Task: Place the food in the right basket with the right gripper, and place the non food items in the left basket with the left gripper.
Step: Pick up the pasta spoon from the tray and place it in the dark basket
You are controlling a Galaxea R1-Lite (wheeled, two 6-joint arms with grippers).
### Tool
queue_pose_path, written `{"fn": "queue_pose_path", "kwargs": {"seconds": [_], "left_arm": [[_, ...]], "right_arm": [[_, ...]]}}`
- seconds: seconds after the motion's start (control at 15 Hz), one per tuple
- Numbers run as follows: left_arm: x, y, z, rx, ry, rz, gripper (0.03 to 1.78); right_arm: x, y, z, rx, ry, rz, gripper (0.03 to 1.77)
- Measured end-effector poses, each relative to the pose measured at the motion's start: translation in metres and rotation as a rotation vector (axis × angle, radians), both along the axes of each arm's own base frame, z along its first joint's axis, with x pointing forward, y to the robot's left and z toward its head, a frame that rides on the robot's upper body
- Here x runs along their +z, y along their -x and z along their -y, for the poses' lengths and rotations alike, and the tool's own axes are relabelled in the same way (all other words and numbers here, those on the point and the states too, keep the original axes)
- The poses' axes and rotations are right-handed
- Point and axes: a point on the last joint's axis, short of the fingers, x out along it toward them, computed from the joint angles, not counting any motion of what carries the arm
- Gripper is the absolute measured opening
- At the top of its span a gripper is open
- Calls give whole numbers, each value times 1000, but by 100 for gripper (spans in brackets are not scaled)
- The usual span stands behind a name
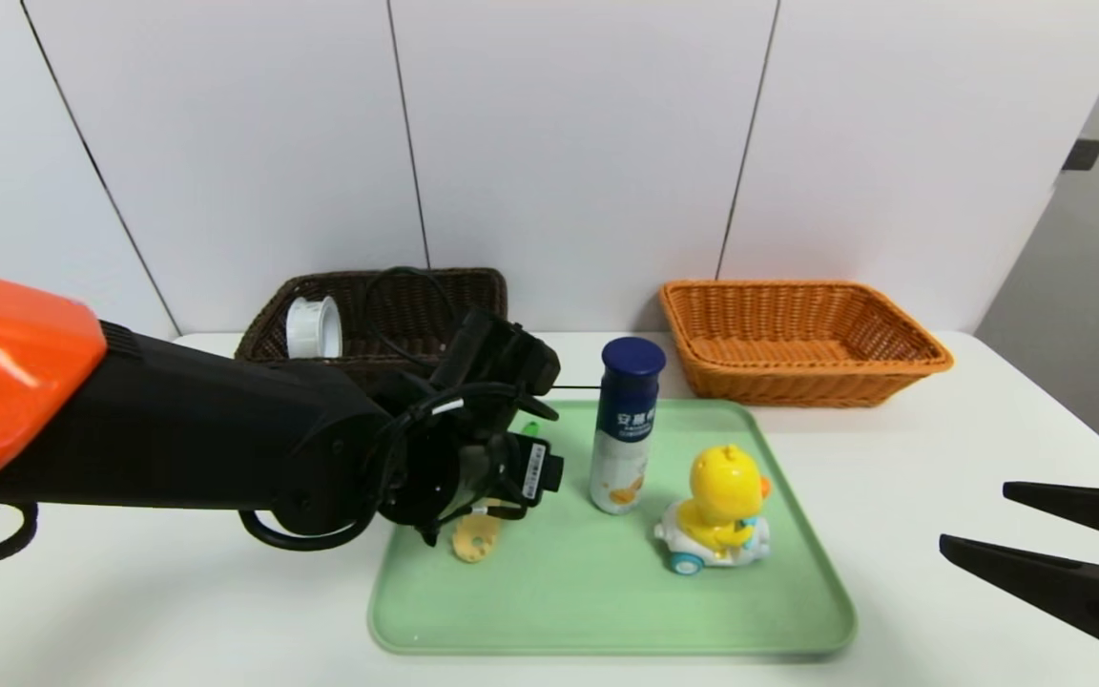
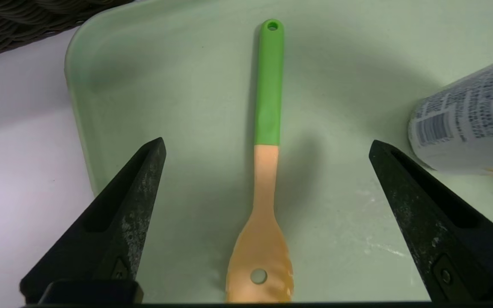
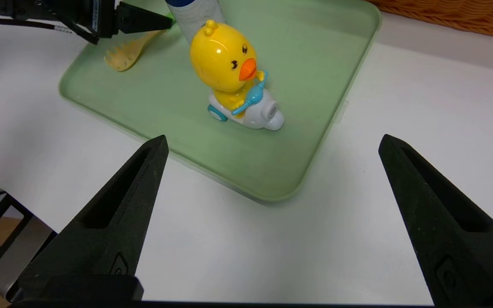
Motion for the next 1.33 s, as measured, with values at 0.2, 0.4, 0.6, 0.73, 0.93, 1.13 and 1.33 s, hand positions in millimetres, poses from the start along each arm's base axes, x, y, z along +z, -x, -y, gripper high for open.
{"fn": "queue_pose_path", "kwargs": {"seconds": [0.2,0.4,0.6,0.73,0.93,1.13,1.33], "left_arm": [[-6,-5,1,11,-16,-24,169],[-1,-9,0,50,-7,-64,169],[4,-14,-4,76,-6,-86,169],[2,-16,-4,80,-16,-99,169],[1,-20,-3,85,-26,-113,169],[-1,-21,-1,83,-38,-130,169],[-4,-23,0,85,-44,-139,169]], "right_arm": [[-3,2,1,-2,0,-5,170],[-3,4,1,-7,-9,-5,170],[-3,5,1,-9,-13,-5,170],[-3,5,1,-9,-13,-7,170],[-4,5,1,-8,-13,-8,170],[-4,5,1,-9,-12,-9,170],[-4,5,2,-10,-13,-9,170]]}}
